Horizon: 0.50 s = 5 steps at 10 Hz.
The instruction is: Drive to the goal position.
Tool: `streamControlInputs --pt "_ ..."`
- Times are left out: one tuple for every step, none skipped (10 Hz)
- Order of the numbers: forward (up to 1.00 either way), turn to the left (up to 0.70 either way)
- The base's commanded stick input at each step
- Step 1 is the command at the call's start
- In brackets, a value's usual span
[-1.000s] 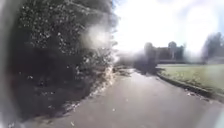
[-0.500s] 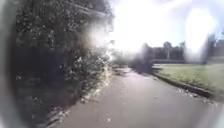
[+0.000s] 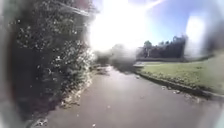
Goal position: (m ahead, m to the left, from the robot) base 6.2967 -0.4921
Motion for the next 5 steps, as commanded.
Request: streamControlInputs --pt "0.45 -0.24" --pt "0.45 -0.06" --pt "0.45 0.0" --pt "0.45 0.0" --pt "0.45 0.0"
